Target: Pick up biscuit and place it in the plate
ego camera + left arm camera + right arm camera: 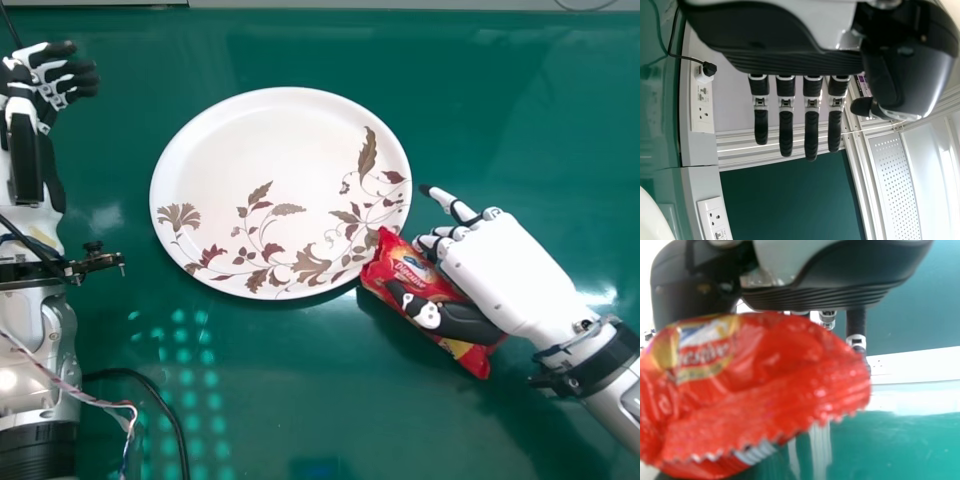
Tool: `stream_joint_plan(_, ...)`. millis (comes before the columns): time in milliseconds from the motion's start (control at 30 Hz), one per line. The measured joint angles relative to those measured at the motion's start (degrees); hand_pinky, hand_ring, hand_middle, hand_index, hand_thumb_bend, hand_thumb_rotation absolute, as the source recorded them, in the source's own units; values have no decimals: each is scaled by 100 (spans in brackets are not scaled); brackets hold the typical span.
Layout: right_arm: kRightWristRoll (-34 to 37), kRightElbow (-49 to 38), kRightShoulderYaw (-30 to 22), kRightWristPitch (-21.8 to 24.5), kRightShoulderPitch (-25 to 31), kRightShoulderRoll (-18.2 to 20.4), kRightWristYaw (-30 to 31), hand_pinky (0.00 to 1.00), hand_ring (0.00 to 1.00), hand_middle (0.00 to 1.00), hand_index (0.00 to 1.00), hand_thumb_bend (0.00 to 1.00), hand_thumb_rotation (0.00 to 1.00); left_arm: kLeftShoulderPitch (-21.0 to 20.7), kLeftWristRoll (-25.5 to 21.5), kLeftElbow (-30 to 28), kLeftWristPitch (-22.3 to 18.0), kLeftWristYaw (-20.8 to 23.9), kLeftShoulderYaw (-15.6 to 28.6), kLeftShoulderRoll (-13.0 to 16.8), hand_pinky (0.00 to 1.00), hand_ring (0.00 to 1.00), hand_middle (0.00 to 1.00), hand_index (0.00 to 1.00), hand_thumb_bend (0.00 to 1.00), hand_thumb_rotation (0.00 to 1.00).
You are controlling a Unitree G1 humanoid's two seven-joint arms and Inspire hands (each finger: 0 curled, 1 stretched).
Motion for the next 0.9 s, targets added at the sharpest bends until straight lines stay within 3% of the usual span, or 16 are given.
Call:
stream_joint_plan(333, 591, -843, -549, 332, 291, 4, 657, 14, 44, 46, 48, 51, 0, 34, 39, -93, 74, -2, 1, 16, 61, 62, 63, 68, 9, 19)
stream_joint_plan(400, 923, -1137, -723, 375, 304, 12, 850, 35, 46, 47, 49, 50, 0, 36, 40, -92, 72, -3, 2, 17, 60, 61, 63, 68, 9, 17)
stream_joint_plan(433, 1048, -1265, -806, 428, 309, 19, 950, 37, 46, 47, 49, 50, 0, 36, 42, -92, 70, -3, 1, 17, 60, 61, 63, 68, 9, 17)
stream_joint_plan(633, 1661, -2022, -1330, 789, 283, 43, 1646, 39, 46, 48, 49, 50, 0, 28, 91, 22, -23, -5, -3, 15, 61, 62, 63, 68, 9, 13)
stream_joint_plan(900, 2065, -2161, -1491, 933, -334, 98, 1834, 38, 46, 49, 49, 50, 0, 36, 255, 28, -39, 70, -29, -44, 63, 62, 63, 67, 9, 14)
